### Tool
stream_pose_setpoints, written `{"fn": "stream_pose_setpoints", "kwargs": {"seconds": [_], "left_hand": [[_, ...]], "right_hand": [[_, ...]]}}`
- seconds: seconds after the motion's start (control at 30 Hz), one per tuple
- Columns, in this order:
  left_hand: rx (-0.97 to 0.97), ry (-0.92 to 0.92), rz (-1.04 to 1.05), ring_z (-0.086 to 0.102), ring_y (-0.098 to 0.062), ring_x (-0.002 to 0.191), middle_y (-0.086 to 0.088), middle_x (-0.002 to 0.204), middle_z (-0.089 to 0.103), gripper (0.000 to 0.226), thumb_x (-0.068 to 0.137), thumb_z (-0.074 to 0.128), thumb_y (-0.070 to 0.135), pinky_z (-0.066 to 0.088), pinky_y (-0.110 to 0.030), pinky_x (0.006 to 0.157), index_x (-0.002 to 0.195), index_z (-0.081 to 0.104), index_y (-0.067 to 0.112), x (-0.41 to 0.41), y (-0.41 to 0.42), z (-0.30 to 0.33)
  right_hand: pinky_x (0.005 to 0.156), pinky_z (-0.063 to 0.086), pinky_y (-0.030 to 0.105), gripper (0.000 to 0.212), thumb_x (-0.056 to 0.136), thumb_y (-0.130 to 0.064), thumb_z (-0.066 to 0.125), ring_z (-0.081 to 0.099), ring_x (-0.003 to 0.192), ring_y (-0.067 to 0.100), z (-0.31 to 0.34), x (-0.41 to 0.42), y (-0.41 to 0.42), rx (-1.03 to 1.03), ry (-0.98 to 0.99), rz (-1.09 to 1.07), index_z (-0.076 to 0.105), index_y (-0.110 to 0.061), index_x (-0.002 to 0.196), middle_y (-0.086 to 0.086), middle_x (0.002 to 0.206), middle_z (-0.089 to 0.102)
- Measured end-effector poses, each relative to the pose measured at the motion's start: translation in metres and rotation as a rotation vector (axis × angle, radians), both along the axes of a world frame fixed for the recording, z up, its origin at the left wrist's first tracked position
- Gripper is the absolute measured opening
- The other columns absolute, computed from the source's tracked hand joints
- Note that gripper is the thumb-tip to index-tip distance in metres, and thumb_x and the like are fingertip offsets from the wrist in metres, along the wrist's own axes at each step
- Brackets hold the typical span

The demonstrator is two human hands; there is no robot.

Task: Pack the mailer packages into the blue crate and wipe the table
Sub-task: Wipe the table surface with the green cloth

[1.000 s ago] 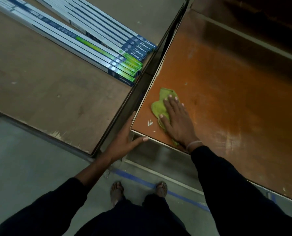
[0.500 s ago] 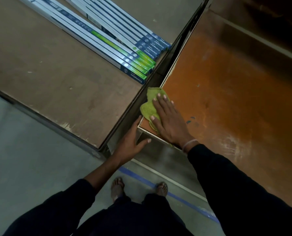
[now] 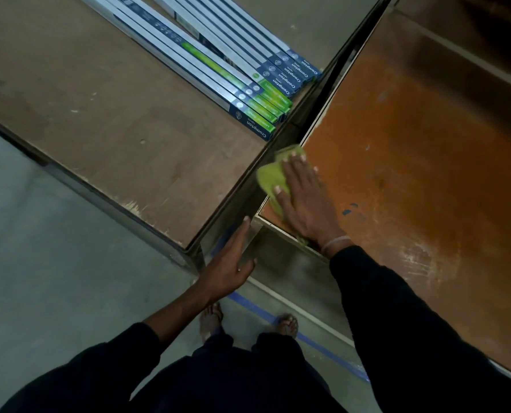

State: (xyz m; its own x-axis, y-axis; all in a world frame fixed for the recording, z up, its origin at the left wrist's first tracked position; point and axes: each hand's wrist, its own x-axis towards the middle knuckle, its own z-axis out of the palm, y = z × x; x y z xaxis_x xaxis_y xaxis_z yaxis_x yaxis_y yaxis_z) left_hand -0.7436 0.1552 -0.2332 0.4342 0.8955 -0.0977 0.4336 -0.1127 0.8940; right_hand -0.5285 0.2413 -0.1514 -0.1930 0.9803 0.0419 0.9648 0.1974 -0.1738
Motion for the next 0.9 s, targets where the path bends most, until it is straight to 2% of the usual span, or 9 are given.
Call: {"fn": "stream_pose_setpoints", "kwargs": {"seconds": [0.07, 0.17, 0.23, 0.4, 0.5, 0.57, 0.7, 0.83, 0.9], "left_hand": [[0.038, -0.026, 0.005, 0.009, -0.003, 0.157, 0.008, 0.172, 0.006, 0.085, 0.102, 0.061, 0.018, 0.020, -0.030, 0.127, 0.164, 0.003, 0.014, 0.002, 0.000, 0.007], [0.110, -0.079, 0.027, 0.006, -0.007, 0.158, 0.007, 0.172, 0.002, 0.084, 0.104, 0.058, 0.021, 0.016, -0.024, 0.126, 0.164, 0.000, 0.014, 0.011, 0.002, 0.023], [0.208, -0.071, 0.038, 0.005, -0.014, 0.159, 0.001, 0.173, 0.000, 0.081, 0.105, 0.057, 0.022, 0.016, -0.033, 0.128, 0.163, 0.003, 0.009, 0.018, 0.007, 0.033], [0.571, 0.111, -0.081, 0.010, -0.032, 0.158, -0.017, 0.169, 0.018, 0.065, 0.104, 0.056, 0.022, 0.025, -0.058, 0.122, 0.156, 0.029, -0.005, 0.035, 0.036, 0.050], [0.697, 0.306, -0.206, 0.015, -0.030, 0.158, -0.018, 0.165, 0.029, 0.060, 0.106, 0.047, 0.034, 0.024, -0.054, 0.123, 0.153, 0.040, -0.002, 0.048, 0.056, 0.057], [0.738, 0.388, -0.253, 0.020, -0.030, 0.156, -0.018, 0.164, 0.033, 0.060, 0.106, 0.043, 0.039, 0.023, -0.052, 0.125, 0.151, 0.043, 0.000, 0.056, 0.070, 0.058], [0.754, 0.427, -0.323, 0.023, -0.030, 0.156, -0.018, 0.164, 0.032, 0.063, 0.105, 0.038, 0.040, 0.022, -0.048, 0.126, 0.153, 0.040, 0.001, 0.071, 0.096, 0.059], [0.764, 0.434, -0.390, 0.021, -0.030, 0.156, -0.017, 0.166, 0.028, 0.064, 0.105, 0.037, 0.043, 0.017, -0.044, 0.128, 0.156, 0.036, 0.003, 0.092, 0.124, 0.061], [0.763, 0.423, -0.388, 0.023, -0.031, 0.155, -0.017, 0.165, 0.030, 0.064, 0.104, 0.038, 0.043, 0.018, -0.044, 0.128, 0.155, 0.038, 0.003, 0.105, 0.138, 0.063]], "right_hand": [[0.125, 0.009, 0.049, 0.065, 0.107, -0.052, 0.019, -0.001, 0.155, 0.021, -0.002, 0.011, 0.015, 0.007, -0.011, -0.144, 0.012, -0.016, 0.160, 0.008, 0.168, 0.005], [0.126, 0.006, 0.047, 0.064, 0.107, -0.052, 0.021, -0.004, 0.155, 0.019, 0.000, 0.018, 0.015, -0.014, -0.045, 0.085, 0.011, -0.019, 0.161, 0.005, 0.168, 0.003], [0.126, 0.008, 0.047, 0.062, 0.107, -0.051, 0.023, -0.002, 0.155, 0.017, 0.003, 0.039, 0.023, -0.007, -0.062, 0.223, 0.012, -0.022, 0.161, 0.002, 0.169, 0.004], [0.125, 0.010, 0.049, 0.065, 0.105, -0.056, 0.015, 0.001, 0.155, 0.020, 0.004, 0.083, 0.076, -0.028, -0.043, -0.182, 0.013, -0.022, 0.160, 0.004, 0.168, 0.005], [0.126, 0.008, 0.046, 0.061, 0.107, -0.053, 0.020, -0.001, 0.155, 0.017, 0.006, 0.092, 0.074, -0.022, -0.074, 0.118, 0.011, -0.025, 0.161, 0.000, 0.169, 0.003], [0.126, 0.008, 0.045, 0.060, 0.107, -0.053, 0.021, -0.001, 0.155, 0.015, 0.007, 0.111, 0.082, -0.018, -0.090, 0.198, 0.012, -0.028, 0.160, -0.004, 0.169, 0.003], [0.125, 0.007, 0.047, 0.063, 0.104, -0.056, 0.018, 0.002, 0.155, 0.019, 0.006, 0.127, 0.121, -0.036, -0.018, -0.210, 0.015, -0.026, 0.160, 0.000, 0.168, 0.006], [0.126, 0.007, 0.046, 0.062, 0.105, -0.058, 0.014, 0.001, 0.155, 0.016, 0.004, 0.123, 0.132, -0.022, -0.054, 0.080, 0.013, -0.030, 0.160, -0.003, 0.168, 0.005], [0.126, 0.008, 0.047, 0.062, 0.105, -0.058, 0.014, 0.002, 0.155, 0.017, 0.004, 0.138, 0.149, -0.018, -0.052, 0.047, 0.013, -0.030, 0.160, -0.002, 0.168, 0.005]]}}
